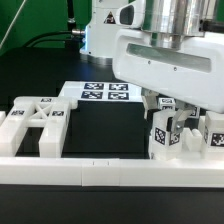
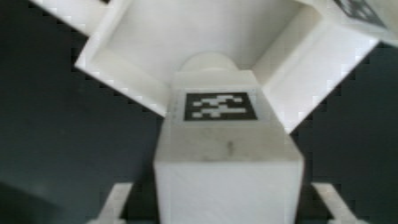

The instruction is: Assemble chair

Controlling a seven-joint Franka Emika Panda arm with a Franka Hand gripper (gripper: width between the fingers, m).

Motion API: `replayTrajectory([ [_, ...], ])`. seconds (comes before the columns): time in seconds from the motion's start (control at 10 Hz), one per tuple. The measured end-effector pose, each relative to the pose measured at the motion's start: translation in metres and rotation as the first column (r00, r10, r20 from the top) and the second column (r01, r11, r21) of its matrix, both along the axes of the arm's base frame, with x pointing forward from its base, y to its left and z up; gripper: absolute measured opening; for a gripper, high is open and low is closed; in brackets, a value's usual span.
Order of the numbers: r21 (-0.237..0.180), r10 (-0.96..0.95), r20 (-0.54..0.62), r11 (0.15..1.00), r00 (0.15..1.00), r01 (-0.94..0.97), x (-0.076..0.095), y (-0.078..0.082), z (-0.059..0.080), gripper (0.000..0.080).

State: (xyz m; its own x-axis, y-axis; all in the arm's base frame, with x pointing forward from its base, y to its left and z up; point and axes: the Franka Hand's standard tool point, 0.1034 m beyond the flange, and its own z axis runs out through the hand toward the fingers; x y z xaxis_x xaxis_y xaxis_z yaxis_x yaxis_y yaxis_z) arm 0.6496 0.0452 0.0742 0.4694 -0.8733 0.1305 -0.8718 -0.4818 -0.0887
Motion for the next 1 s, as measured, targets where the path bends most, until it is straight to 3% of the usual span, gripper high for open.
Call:
replayTrajectory([
  [0.6,0.047,-0.330,0.000,0.943,0.944,0.329,-0.0030,-0.0025,-0.0002,0.0287],
  [0.7,0.070,-0.417,-0.003,0.907,0.909,0.416,-0.0045,-0.0021,-0.0003,0.0287],
  [0.9,0.142,-0.692,-0.014,0.713,0.722,0.687,-0.0089,0.0016,-0.0008,0.0287],
  [1.0,0.151,-0.742,-0.018,0.661,0.670,0.735,-0.0095,0.0021,-0.0007,0.0287],
])
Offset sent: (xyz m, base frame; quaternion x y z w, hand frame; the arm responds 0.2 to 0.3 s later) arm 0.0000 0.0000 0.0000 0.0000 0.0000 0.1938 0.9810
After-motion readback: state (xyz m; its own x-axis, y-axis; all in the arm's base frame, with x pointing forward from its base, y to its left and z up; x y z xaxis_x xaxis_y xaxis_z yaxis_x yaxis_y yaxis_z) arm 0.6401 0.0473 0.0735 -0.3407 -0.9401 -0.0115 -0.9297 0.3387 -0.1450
